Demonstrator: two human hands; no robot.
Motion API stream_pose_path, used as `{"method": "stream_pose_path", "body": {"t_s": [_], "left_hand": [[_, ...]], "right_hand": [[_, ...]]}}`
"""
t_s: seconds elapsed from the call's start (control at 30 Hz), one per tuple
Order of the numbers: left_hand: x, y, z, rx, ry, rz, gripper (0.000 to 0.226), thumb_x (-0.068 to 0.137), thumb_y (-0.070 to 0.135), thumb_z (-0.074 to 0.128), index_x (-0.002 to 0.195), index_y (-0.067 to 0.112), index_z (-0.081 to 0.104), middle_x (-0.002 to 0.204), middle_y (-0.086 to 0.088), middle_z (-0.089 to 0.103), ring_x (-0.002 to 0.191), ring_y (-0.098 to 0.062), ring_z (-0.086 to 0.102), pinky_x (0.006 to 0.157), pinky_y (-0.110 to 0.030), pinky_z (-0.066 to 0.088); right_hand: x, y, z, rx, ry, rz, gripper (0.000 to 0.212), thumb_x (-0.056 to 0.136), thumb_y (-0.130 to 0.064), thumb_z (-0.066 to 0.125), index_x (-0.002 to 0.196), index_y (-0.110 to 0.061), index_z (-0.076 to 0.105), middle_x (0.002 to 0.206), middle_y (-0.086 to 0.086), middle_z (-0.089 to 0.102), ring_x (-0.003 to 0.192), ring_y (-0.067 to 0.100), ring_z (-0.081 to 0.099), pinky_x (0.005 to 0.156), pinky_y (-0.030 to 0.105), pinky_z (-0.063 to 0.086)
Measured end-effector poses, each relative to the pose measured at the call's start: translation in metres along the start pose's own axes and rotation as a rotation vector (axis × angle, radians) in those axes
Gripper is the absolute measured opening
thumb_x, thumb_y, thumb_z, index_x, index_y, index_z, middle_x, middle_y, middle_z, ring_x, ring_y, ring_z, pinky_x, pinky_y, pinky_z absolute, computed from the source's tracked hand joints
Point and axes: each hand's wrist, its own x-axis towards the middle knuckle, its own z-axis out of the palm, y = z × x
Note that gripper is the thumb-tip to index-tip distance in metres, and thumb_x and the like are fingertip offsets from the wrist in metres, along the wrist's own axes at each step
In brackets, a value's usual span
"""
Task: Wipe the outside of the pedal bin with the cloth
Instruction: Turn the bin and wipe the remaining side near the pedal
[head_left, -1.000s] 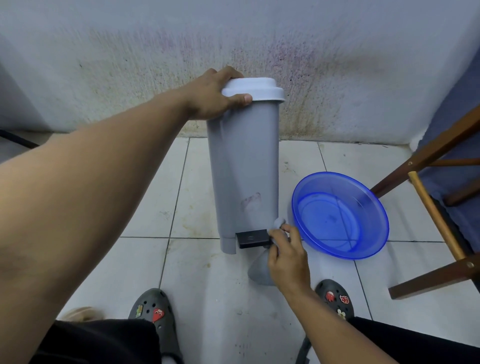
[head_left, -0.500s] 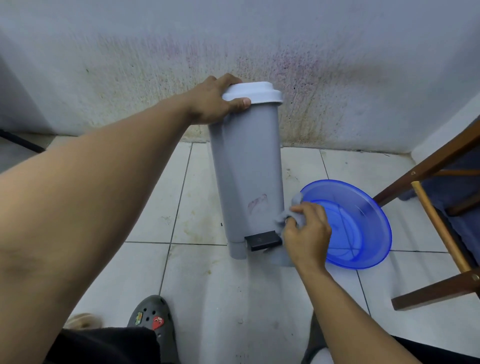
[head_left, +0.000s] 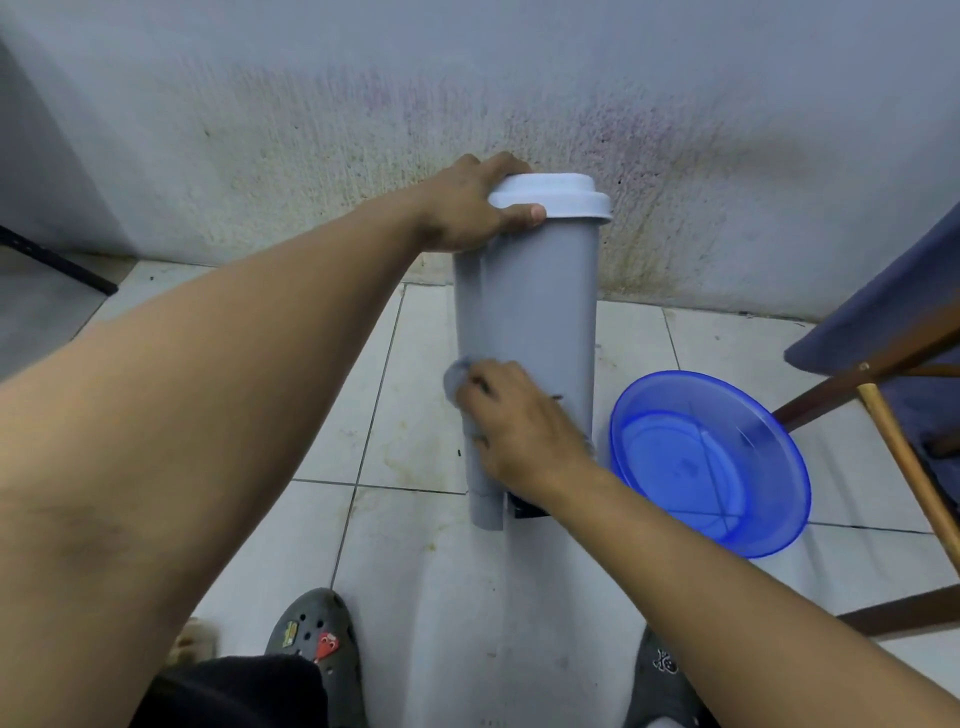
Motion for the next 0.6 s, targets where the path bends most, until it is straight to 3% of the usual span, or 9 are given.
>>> {"method": "stream_pose_path", "body": {"t_s": [0.13, 0.23, 0.3, 0.47, 0.6], "left_hand": [[0.003, -0.002, -0.002, -0.008, -0.003, 0.0, 0.068, 0.087, 0.073, 0.055, 0.145, 0.04, 0.041, 0.139, -0.006, 0.047, 0.124, -0.028, 0.051, 0.109, -0.046, 0.04], [0.003, 0.0, -0.002, 0.008, -0.018, 0.006, 0.069, 0.089, 0.072, 0.054, 0.148, 0.039, 0.039, 0.141, -0.007, 0.045, 0.126, -0.029, 0.049, 0.109, -0.046, 0.039], [0.002, 0.001, -0.002, 0.011, -0.019, 0.008, 0.069, 0.09, 0.071, 0.054, 0.148, 0.04, 0.038, 0.142, -0.007, 0.044, 0.127, -0.029, 0.048, 0.109, -0.046, 0.039], [-0.002, -0.001, -0.003, 0.011, -0.019, 0.011, 0.067, 0.09, 0.071, 0.054, 0.148, 0.041, 0.037, 0.142, -0.005, 0.044, 0.126, -0.027, 0.048, 0.11, -0.046, 0.038], [-0.003, -0.004, -0.003, 0.011, -0.023, 0.021, 0.068, 0.09, 0.072, 0.053, 0.149, 0.042, 0.036, 0.141, -0.005, 0.044, 0.125, -0.025, 0.047, 0.111, -0.047, 0.037]], "right_hand": [[-0.025, -0.005, 0.015, -0.093, -0.246, -0.186, 0.039, 0.061, -0.002, 0.071, 0.099, -0.009, 0.064, 0.104, 0.006, 0.056, 0.09, 0.027, 0.048, 0.06, 0.032, 0.039], [-0.036, -0.012, 0.018, -0.242, -0.427, -0.348, 0.014, 0.064, -0.001, 0.065, 0.067, -0.014, 0.061, 0.077, 0.003, 0.054, 0.077, 0.024, 0.045, 0.058, 0.034, 0.028], [-0.033, -0.024, 0.015, -0.353, -0.497, -0.405, 0.027, 0.067, -0.006, 0.069, 0.053, -0.018, 0.049, 0.065, -0.002, 0.05, 0.072, 0.021, 0.045, 0.057, 0.033, 0.025], [-0.023, -0.045, 0.012, -0.524, -0.732, -0.456, 0.028, 0.097, -0.012, 0.05, 0.07, -0.018, 0.041, 0.096, -0.002, 0.058, 0.096, 0.024, 0.042, 0.072, 0.035, 0.03], [-0.026, -0.043, 0.007, -0.471, -0.734, -0.463, 0.038, 0.09, -0.02, 0.058, 0.061, -0.019, 0.033, 0.084, -0.005, 0.048, 0.086, 0.021, 0.033, 0.071, 0.033, 0.029]]}}
